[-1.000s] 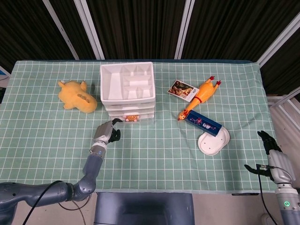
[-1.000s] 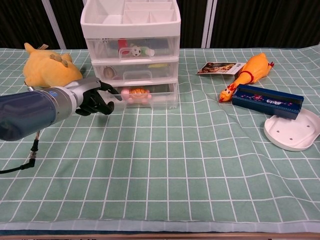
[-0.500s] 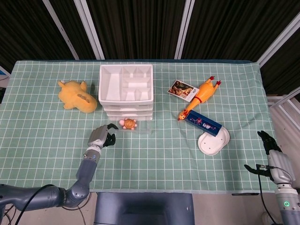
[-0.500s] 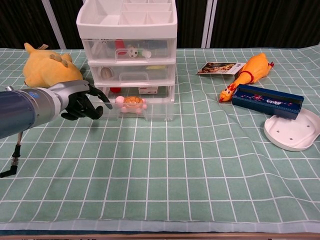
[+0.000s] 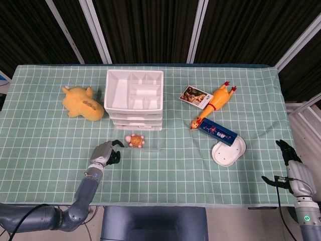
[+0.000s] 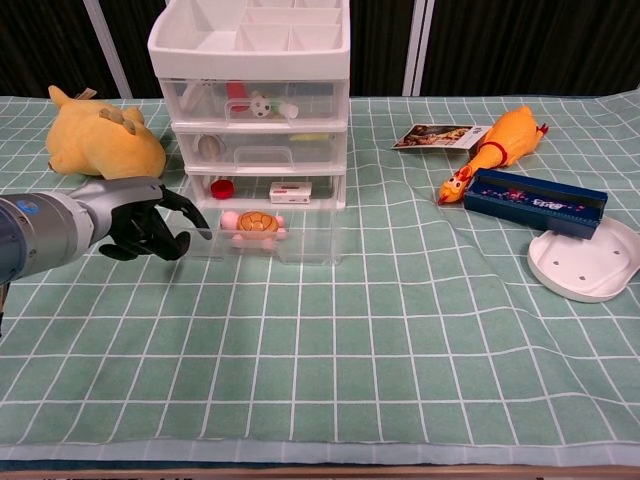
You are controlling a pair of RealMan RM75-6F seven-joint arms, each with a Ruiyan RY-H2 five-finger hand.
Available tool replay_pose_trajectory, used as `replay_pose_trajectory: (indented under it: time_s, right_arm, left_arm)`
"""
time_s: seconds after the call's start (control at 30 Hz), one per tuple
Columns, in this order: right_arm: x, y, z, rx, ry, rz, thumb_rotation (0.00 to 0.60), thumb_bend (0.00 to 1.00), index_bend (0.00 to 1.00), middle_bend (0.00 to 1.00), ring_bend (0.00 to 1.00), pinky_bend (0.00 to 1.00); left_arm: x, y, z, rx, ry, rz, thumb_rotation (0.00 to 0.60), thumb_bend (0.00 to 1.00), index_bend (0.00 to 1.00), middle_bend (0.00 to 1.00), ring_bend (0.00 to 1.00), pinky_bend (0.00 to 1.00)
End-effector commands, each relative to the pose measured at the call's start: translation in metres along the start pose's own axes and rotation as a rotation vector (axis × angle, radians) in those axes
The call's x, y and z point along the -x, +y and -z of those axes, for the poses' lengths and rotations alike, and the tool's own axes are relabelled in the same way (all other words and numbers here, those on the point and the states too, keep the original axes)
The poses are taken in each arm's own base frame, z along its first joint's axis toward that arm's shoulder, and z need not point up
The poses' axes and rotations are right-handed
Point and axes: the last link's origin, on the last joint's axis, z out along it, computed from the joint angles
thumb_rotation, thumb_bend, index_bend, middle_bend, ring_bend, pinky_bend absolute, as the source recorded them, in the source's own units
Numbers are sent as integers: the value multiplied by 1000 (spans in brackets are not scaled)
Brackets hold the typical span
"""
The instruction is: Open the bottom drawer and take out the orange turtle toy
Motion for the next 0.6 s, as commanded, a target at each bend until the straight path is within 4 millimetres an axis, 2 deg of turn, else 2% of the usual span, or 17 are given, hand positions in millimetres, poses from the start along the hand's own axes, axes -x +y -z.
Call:
replay_pose_trajectory:
  time_s: [0.03, 0.43, 0.53, 0.6]
  right_arm:
    - [0, 0, 0, 1, 0, -1, 600, 106, 0, 0, 0, 184]
    - [0, 0, 0, 1, 2, 0, 600, 105, 0, 0, 0, 185]
    - [0, 0, 0, 1, 2, 1, 600, 106, 0, 0, 0, 185]
    - [0, 0, 0, 1, 2, 1, 600, 106, 0, 0, 0, 185]
  left_arm:
    - [1, -2, 5, 3, -9, -7, 600, 626, 356, 1000, 1000, 1000]
    - [3, -9, 21, 15, -34, -23, 600, 622, 358, 1000, 1000, 1000]
    - [2, -9, 22, 19, -33, -23, 600, 553, 330, 1000, 1000, 1000]
    - [0, -8, 22, 26, -25, -22, 600, 447, 295, 1000, 1000, 1000]
